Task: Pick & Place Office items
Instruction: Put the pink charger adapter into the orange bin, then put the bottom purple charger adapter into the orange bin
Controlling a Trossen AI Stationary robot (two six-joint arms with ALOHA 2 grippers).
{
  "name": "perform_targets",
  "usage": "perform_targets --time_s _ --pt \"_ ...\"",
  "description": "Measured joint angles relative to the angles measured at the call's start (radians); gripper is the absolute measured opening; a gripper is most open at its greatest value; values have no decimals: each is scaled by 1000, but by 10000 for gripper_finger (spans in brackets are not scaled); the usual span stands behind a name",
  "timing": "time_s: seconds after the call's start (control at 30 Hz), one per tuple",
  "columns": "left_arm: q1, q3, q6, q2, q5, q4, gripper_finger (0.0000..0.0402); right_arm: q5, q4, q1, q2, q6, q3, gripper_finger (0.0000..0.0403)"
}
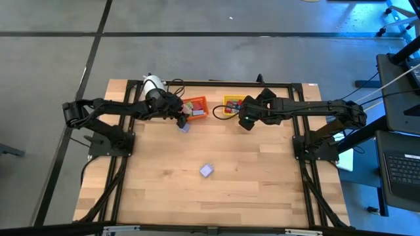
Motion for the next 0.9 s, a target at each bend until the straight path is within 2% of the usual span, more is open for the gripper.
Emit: perform_targets --time_s 0.27,0.63,0.77,0.9 --pt "-5 0 -50 0 -15 8 234 0 0 24 0 0 0 245" --pt "-58 31 -99 -1 -16 48 237 0 0 32 0 2 0 245" --pt "-86 95 -102 -23 63 7 237 0 0 32 0 2 0 245" --pt "-144 207 -27 -68 146 -177 237 0 -1 32 0 -1 0 245"
